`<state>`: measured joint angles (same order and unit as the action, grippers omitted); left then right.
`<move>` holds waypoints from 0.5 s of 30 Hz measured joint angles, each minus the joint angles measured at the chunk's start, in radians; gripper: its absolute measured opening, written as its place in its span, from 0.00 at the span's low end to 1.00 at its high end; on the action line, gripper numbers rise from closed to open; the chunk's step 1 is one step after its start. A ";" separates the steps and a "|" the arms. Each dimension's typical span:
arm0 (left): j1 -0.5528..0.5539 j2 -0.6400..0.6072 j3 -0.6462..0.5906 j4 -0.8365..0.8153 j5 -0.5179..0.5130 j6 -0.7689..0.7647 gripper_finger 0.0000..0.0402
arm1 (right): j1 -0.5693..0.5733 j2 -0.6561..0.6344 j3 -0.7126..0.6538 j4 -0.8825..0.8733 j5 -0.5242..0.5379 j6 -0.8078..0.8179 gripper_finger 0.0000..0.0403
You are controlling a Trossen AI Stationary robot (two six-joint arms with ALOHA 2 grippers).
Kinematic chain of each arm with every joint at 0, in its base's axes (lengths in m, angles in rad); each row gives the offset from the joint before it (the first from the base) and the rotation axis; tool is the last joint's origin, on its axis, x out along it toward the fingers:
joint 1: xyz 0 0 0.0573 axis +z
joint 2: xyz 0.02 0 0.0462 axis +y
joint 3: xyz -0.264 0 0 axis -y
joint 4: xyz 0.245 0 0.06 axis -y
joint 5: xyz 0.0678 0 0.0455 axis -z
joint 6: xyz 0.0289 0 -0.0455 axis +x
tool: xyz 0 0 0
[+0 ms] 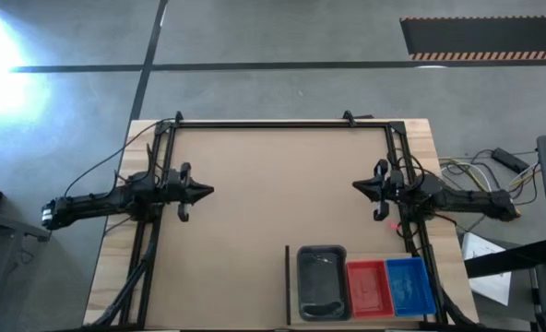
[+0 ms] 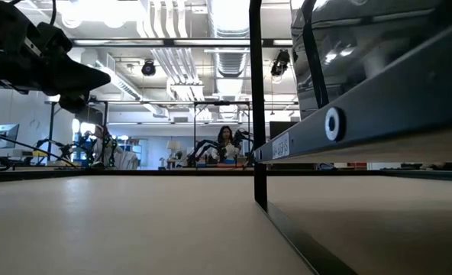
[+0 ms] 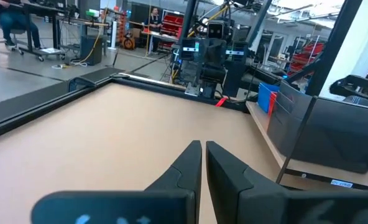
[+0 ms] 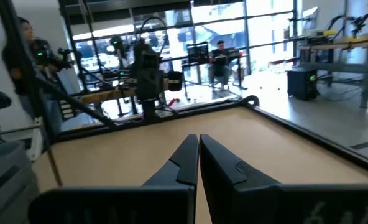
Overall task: Stack baskets on shelf by color
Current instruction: Return to Home Position
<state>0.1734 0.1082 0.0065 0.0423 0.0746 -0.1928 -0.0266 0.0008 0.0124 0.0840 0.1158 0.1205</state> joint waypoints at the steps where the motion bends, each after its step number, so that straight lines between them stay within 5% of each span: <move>1: 0.000 0.003 0.000 0.001 0.000 0.000 0.02 | -0.035 0.002 0.000 -0.002 -0.038 0.005 0.02; 6: 0.000 0.023 -0.001 0.002 0.000 -0.009 0.02 | -0.125 0.017 0.000 -0.010 -0.194 0.017 0.02; 15: 0.000 0.054 -0.001 -0.002 0.000 -0.009 0.02 | -0.129 0.038 0.000 -0.065 -0.061 -0.009 0.02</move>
<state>0.1734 0.1621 0.0051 0.0400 0.0745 -0.2020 -0.1558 0.0386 0.0124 0.0193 0.0551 0.1116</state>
